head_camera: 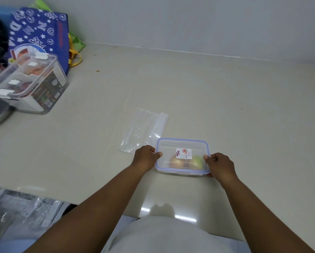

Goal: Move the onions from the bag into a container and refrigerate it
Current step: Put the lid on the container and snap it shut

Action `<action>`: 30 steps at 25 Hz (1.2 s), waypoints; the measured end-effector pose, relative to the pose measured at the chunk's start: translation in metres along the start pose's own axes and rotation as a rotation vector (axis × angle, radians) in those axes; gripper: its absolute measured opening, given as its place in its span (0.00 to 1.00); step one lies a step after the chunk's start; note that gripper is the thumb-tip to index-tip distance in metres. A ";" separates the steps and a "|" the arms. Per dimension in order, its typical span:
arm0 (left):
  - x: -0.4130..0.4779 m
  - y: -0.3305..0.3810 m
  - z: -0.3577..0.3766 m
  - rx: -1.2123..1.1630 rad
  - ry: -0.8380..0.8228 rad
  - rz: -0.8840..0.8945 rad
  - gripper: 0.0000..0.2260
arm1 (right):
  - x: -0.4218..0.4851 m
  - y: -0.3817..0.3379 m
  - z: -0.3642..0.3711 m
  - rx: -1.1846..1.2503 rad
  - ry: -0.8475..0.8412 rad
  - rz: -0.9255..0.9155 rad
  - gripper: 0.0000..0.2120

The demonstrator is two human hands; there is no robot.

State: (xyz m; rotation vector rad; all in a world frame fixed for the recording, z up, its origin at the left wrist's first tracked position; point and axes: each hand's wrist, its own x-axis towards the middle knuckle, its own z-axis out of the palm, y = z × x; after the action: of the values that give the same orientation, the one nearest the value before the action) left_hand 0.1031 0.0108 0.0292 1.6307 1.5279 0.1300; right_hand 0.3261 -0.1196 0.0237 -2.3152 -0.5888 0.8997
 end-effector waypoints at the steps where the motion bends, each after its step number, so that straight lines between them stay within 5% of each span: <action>1: 0.000 -0.001 0.000 0.040 0.012 0.026 0.12 | -0.001 0.000 0.001 0.002 0.004 0.001 0.13; 6: 0.000 -0.009 0.000 0.146 0.023 0.106 0.20 | -0.006 0.000 0.004 0.033 0.028 0.018 0.14; 15: -0.003 -0.005 -0.003 0.134 -0.034 0.162 0.17 | -0.037 0.008 0.013 0.037 0.138 0.036 0.14; 19: -0.004 -0.004 0.000 0.044 -0.121 0.205 0.09 | -0.070 0.027 0.018 0.110 0.252 0.098 0.13; 24: -0.016 0.001 0.017 -0.059 -0.285 0.202 0.15 | -0.114 0.062 0.015 0.197 0.402 0.186 0.13; 30: -0.050 0.004 0.051 -0.090 -0.428 0.185 0.10 | -0.140 0.101 -0.004 0.151 0.436 0.251 0.15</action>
State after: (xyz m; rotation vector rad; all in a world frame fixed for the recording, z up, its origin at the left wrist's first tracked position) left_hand 0.1248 -0.0565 0.0241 1.6022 1.0333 -0.0492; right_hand 0.2533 -0.2761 0.0237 -2.3737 -0.0462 0.4952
